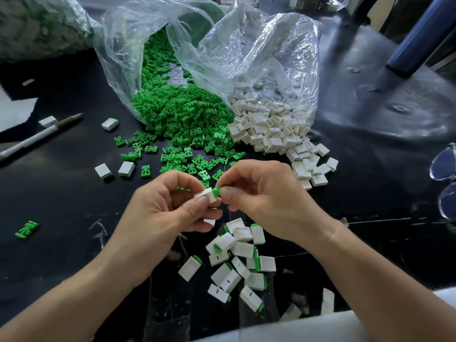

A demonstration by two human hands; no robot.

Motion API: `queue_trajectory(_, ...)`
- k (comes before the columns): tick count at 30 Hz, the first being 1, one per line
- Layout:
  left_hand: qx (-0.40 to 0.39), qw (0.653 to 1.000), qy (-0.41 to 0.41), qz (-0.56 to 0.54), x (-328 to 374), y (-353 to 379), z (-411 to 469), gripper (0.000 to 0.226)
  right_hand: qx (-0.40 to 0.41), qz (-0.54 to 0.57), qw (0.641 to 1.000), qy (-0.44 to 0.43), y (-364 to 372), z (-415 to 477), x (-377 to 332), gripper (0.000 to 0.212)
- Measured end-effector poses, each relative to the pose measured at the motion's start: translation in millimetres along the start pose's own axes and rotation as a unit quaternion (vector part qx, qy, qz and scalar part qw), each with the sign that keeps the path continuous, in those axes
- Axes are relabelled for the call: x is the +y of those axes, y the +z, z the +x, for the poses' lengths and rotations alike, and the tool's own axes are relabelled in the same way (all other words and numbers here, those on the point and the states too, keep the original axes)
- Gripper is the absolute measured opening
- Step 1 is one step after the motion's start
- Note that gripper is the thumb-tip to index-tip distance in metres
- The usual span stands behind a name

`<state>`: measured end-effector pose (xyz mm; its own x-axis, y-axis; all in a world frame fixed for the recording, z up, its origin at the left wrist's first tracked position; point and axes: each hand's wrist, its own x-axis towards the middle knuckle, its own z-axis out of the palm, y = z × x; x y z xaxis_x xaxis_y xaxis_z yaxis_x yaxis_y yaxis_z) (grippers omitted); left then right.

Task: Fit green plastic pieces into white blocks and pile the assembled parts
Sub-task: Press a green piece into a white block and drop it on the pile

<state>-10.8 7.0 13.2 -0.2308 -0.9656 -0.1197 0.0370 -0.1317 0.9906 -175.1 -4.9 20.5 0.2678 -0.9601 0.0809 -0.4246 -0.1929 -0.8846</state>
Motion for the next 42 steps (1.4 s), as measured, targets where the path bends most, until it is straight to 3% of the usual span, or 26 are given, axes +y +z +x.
queue_trajectory(11, 0.009, 0.999, 0.017, 0.031, 4, 1, 0, 0.023, -0.025, 0.020, 0.999, 0.003, 2, 0, 2, 0.005)
queue_trajectory(17, 0.000, 0.999, 0.005, 0.041, 4, 1, -1, 0.025, -0.044, -0.103, 0.993, -0.029, 3, -1, -1, 0.014)
queue_trajectory(22, -0.015, 0.998, 0.018, 0.064, 6, -1, -2, 0.023, -0.070, -0.134, 0.986, -0.063, 3, -2, -4, 0.016)
queue_trajectory(30, -0.017, 0.985, 0.052, 0.165, -4, -3, -5, 0.005, -0.104, -0.281, 0.945, -0.128, 4, -6, -8, 0.016)
queue_trajectory(34, -0.033, 0.973, 0.071, 0.219, -9, -3, -5, 0.015, -0.145, -0.346, 0.917, -0.133, 5, -6, -9, 0.013)
queue_trajectory(38, -0.017, 0.990, 0.076, 0.118, -2, -4, -3, 0.011, -0.079, -0.239, 0.958, -0.136, 6, -6, -8, 0.013)
queue_trajectory(42, -0.002, 0.996, 0.080, 0.034, 4, -4, -1, 0.023, -0.028, -0.040, 0.997, -0.061, 3, -3, -5, 0.040)
